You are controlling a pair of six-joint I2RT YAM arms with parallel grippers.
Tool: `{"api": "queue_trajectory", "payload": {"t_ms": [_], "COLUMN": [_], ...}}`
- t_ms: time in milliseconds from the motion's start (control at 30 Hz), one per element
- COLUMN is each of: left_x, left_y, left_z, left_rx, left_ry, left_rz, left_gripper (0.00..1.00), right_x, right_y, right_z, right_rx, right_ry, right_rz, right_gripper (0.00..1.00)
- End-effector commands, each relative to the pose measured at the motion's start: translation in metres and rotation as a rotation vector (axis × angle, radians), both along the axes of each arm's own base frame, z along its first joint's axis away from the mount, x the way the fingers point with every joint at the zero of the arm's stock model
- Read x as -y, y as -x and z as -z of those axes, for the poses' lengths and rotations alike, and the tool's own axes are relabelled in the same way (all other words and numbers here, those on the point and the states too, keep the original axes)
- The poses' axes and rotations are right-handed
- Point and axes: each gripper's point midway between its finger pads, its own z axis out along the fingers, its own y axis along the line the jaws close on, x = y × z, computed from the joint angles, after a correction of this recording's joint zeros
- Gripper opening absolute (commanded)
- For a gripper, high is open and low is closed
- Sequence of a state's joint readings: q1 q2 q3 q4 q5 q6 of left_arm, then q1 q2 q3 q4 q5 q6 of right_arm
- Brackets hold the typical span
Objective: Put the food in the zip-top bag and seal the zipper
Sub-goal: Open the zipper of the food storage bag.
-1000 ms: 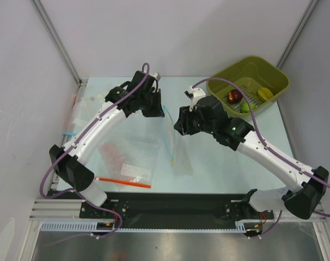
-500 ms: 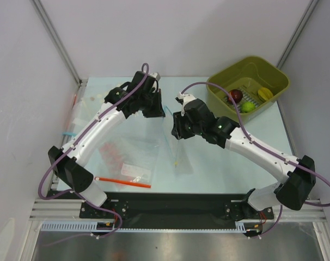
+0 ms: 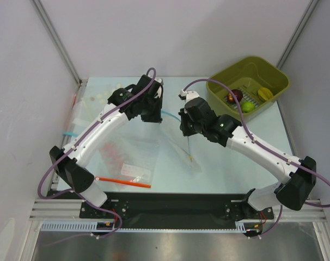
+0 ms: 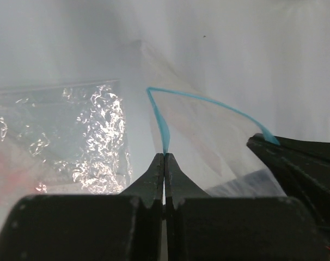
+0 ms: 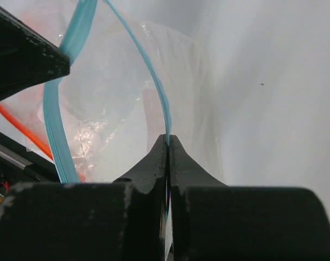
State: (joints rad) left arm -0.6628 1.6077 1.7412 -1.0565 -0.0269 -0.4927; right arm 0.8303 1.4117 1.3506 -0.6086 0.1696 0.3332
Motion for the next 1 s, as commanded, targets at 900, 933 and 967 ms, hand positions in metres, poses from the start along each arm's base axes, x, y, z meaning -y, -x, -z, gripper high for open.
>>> {"api": "queue_trajectory", "payload": {"t_ms": [900,933,967], "left_x": [0.027,0.03,0.032], "left_y": [0.021,0.024,0.026], "left_z": [-0.033,-0.032,-0.027], "left_rx": [0.05,0.032,0.026], "left_ry": [0.207,0.239,0.263], "left_rz": [0.031,0.017,0.011], "left_gripper": [0.61,0.62,0.63], "right_x": [0.026,0.026,0.026], "right_y": [-0.014,-0.014,-0.016], "right_z": [-0.042,-0.043,-0.044], "right_rx": [0.115,0.115,0.116], "right_ry": [-0.09,-0.102,-0.108], "right_rz": [0.116,0.119,0.124], "right_gripper": [0.01,0.01,0.01]}}
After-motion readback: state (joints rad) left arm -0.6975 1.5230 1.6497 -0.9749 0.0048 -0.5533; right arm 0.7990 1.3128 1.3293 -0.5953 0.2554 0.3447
